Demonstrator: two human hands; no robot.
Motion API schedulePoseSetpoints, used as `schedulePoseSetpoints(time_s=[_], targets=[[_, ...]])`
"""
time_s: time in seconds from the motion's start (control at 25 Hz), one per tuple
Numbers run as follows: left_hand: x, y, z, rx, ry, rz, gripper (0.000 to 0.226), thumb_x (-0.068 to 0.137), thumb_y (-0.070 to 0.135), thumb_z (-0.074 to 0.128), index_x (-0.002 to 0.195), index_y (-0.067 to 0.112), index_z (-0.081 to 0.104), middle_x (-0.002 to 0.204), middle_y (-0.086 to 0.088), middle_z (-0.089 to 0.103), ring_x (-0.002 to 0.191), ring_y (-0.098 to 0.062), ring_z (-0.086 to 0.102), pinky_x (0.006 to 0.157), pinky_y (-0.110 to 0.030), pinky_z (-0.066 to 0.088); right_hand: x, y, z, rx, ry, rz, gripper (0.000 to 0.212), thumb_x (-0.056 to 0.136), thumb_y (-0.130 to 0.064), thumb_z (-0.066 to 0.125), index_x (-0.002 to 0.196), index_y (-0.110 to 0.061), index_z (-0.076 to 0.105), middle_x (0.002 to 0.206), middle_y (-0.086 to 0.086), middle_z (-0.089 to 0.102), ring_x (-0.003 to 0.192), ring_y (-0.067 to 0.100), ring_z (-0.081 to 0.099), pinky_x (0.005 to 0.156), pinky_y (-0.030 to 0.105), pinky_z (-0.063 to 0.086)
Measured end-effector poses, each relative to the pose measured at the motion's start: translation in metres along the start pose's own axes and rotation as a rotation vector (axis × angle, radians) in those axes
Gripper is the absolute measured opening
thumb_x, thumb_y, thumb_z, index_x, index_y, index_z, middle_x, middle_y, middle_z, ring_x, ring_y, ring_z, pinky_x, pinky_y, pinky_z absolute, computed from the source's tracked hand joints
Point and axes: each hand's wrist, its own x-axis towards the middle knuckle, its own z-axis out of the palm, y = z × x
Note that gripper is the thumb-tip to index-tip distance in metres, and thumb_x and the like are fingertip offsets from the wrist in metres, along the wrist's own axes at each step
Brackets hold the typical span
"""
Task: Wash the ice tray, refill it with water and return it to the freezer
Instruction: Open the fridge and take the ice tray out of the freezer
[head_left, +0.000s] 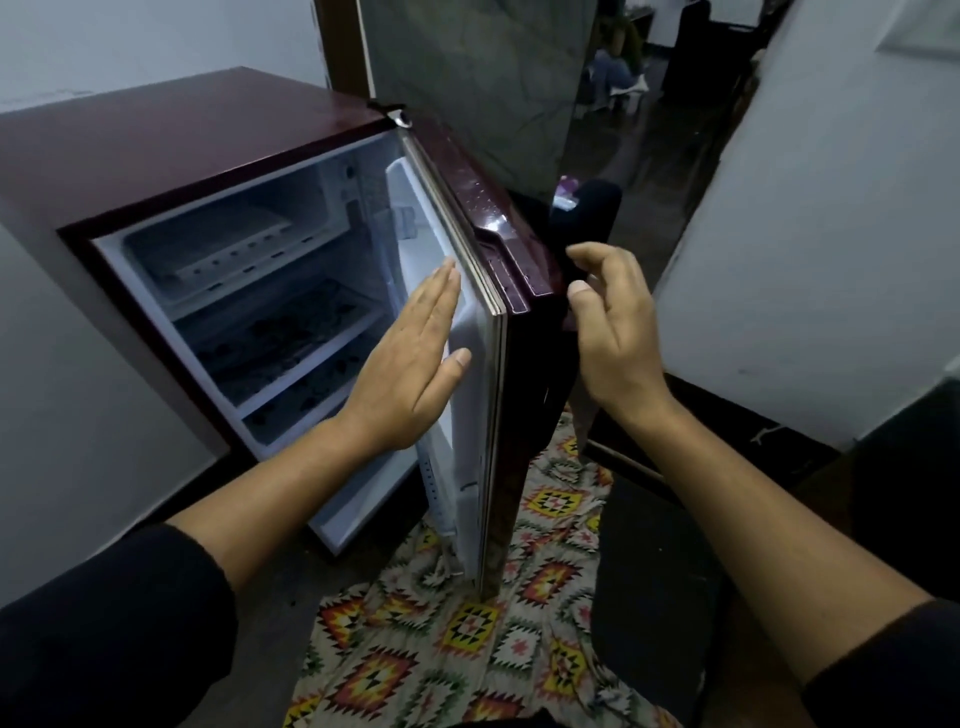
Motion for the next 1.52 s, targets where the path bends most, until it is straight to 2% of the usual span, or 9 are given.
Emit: schedulePoseSetpoints(time_s=[0.12,0.28,0.44,0.6,0.92,1.16,1.36,1.52], targets=[[0.022,0.02,0.031,0.009,-0.036,0.01,0.072,0.109,0.038,0.034,0.168,0.004,0.01,0.177,-0.011,0.002,0.164,-0.016,0.001,0.133,-0.043,0.011,0.004,0.0,-0.026,-0.11,-0.12,-0.205,0.039,0.101,-0.016,0.049,0.137,-0.006,0.058,0.136,0.007,0.058,0.128,0.015,0.055,0.106,0.027,0.044],[0.048,0.046,0.069,0.022,-0.04,-0.032,0.073,0.109,0.037,0.037,0.168,0.006,0.006,0.177,-0.009,-0.004,0.164,-0.015,-0.004,0.133,-0.044,0.011,0.01,0.032,-0.055,-0.316,-0.259,-0.274,0.049,0.101,-0.02,0.048,0.147,-0.005,0.053,0.156,0.009,0.048,0.149,0.018,0.039,0.122,0.03,0.033],[0.077,0.065,0.099,0.073,-0.065,-0.067,0.076,0.108,0.043,0.032,0.168,0.008,0.003,0.177,-0.009,-0.008,0.164,-0.016,-0.006,0.133,-0.038,0.006,0.029,0.067,-0.084,-0.437,-0.286,-0.328,0.056,0.1,-0.02,0.048,0.154,-0.003,0.044,0.161,0.011,0.042,0.154,0.02,0.031,0.127,0.033,0.026],[0.106,0.078,0.124,0.165,-0.113,-0.09,0.078,0.106,0.048,0.027,0.168,0.008,0.003,0.176,-0.012,-0.01,0.164,-0.02,-0.009,0.134,-0.04,0.005,0.052,0.095,-0.11,-0.519,-0.301,-0.351,0.06,0.098,-0.02,0.045,0.155,-0.001,0.042,0.162,0.015,0.041,0.154,0.026,0.032,0.127,0.035,0.025],[0.168,0.103,0.164,0.253,-0.165,-0.149,0.076,0.11,0.041,0.034,0.167,0.004,0.002,0.176,-0.016,-0.01,0.164,-0.025,-0.008,0.132,-0.038,0.004,0.1,0.142,-0.145,-0.65,-0.324,-0.294,0.065,0.097,-0.021,0.047,0.157,0.001,0.036,0.163,0.02,0.037,0.154,0.03,0.031,0.126,0.039,0.026],[0.207,0.116,0.189,0.211,-0.19,-0.236,0.077,0.11,0.039,0.039,0.168,0.004,0.002,0.176,-0.015,-0.008,0.164,-0.023,-0.007,0.132,-0.039,0.006,0.131,0.167,-0.155,-0.71,-0.368,-0.2,0.07,0.099,-0.028,0.041,0.161,0.0,0.025,0.168,0.019,0.026,0.158,0.028,0.021,0.126,0.032,0.012],[0.228,0.117,0.202,0.19,-0.215,-0.268,0.078,0.11,0.04,0.039,0.167,0.003,0.001,0.176,-0.015,-0.009,0.164,-0.024,-0.006,0.132,-0.045,0.012,0.147,0.179,-0.157,-0.734,-0.389,-0.124,0.071,0.103,-0.032,0.041,0.163,-0.003,0.018,0.171,0.017,0.016,0.16,0.028,0.014,0.128,0.039,0.015],[0.231,0.113,0.204,0.188,-0.222,-0.252,0.079,0.109,0.039,0.04,0.168,0.004,0.0,0.176,-0.015,-0.011,0.164,-0.025,-0.007,0.132,-0.044,0.01,0.148,0.18,-0.154,-0.732,-0.377,-0.09,0.072,0.103,-0.032,0.04,0.164,-0.005,0.015,0.172,0.016,0.012,0.16,0.028,0.01,0.128,0.04,0.014]])
